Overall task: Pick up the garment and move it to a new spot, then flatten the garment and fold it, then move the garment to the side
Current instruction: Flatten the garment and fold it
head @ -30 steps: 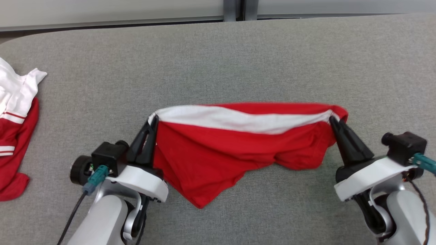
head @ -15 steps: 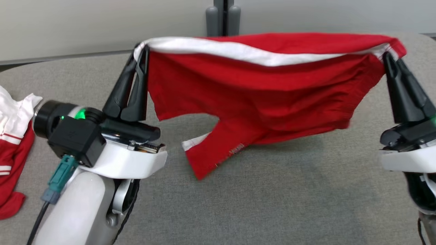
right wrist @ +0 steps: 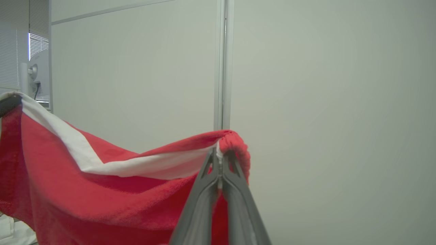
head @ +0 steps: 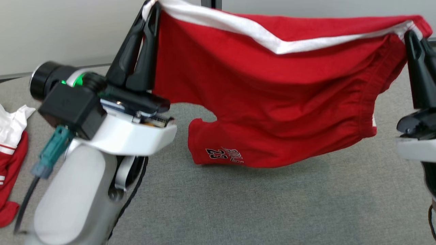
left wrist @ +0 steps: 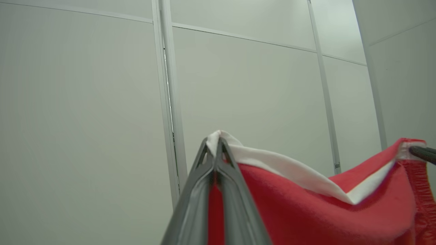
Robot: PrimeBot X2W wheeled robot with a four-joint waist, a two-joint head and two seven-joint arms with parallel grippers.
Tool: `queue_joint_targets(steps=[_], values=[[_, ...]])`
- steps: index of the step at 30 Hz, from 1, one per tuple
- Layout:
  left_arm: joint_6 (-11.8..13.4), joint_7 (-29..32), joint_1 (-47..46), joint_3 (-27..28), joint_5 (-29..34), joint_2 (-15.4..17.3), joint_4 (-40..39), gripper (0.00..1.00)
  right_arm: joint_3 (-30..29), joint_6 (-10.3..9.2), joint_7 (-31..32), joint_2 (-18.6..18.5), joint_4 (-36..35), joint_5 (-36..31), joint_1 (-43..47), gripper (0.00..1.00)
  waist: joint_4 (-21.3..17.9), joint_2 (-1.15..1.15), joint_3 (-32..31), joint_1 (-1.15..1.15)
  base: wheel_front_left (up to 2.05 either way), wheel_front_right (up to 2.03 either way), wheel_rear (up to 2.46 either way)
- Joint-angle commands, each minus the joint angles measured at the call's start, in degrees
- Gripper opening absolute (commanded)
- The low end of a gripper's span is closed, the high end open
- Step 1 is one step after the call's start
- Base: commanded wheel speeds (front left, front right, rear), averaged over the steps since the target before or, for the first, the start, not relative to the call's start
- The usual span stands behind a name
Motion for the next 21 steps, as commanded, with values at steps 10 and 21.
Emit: queue_joint_targets(steps=[10,21], values=[[-5.44,-4.43,-20.56,1.15,-3.09,-4.81,18.15,0.00,3.04,0.00,-0.90,-1.87,9.27,4.95,-18.17,0.00,1.94,0.00,10.37,0.00,0.00,0.00,0.00],[-8.94,-8.76,-46.29,2.78,-0.33,-8.33,44.47,0.00,14.33,0.00,-11.50,0.66,31.72,9.61,-47.61,0.00,1.08,0.00,17.51,0.00,0.00,0.00,0.00]])
